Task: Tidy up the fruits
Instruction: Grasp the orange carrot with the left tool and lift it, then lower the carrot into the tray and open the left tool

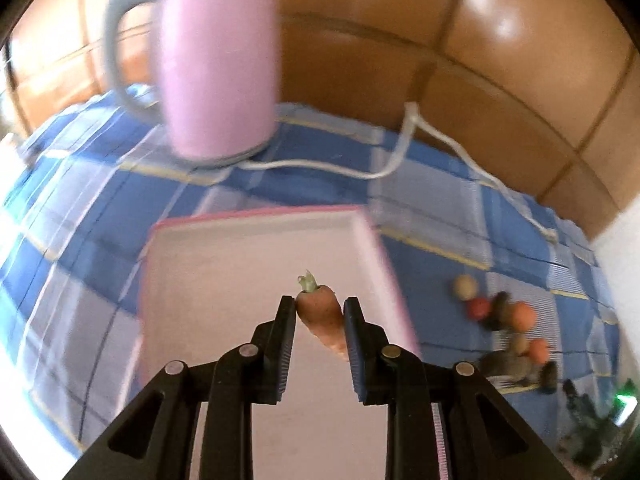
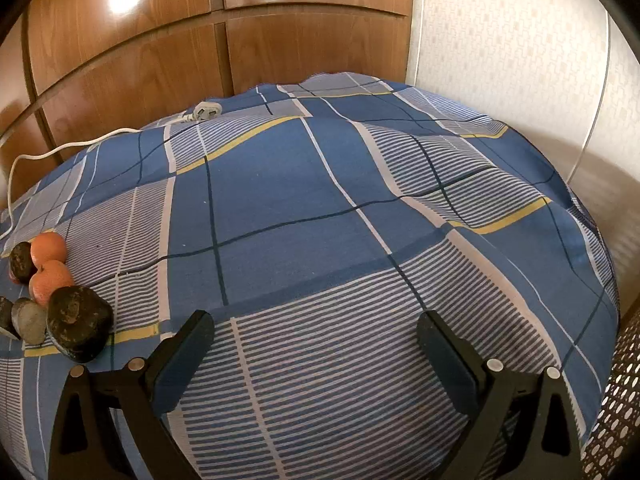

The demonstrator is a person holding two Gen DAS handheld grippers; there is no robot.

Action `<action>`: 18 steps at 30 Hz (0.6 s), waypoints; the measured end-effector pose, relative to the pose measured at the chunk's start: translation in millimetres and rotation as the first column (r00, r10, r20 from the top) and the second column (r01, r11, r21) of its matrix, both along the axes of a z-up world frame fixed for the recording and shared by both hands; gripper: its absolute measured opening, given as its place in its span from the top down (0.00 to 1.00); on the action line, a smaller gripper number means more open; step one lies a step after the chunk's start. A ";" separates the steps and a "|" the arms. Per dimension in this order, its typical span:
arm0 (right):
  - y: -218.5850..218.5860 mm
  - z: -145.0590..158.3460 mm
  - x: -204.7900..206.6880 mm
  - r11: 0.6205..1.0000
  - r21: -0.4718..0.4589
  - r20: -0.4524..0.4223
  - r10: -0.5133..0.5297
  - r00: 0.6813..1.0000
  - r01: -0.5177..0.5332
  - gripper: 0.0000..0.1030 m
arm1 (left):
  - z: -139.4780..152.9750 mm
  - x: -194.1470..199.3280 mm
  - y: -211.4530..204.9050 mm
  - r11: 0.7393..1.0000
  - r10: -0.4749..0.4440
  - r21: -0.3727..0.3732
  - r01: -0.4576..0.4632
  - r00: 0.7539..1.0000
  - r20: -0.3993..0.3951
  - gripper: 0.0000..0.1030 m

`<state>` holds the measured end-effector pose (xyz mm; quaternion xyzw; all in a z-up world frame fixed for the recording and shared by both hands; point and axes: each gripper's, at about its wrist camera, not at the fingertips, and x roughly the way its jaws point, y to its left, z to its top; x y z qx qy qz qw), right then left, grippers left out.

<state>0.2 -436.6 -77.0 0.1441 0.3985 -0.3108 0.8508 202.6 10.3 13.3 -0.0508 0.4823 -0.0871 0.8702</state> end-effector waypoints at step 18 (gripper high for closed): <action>0.9 0.4 0.3 1.000 -0.011 -0.009 -0.003 1.000 0.003 0.00 | -25.5 -60.2 37.4 0.981 0.186 0.029 -0.192 0.973 0.134 0.38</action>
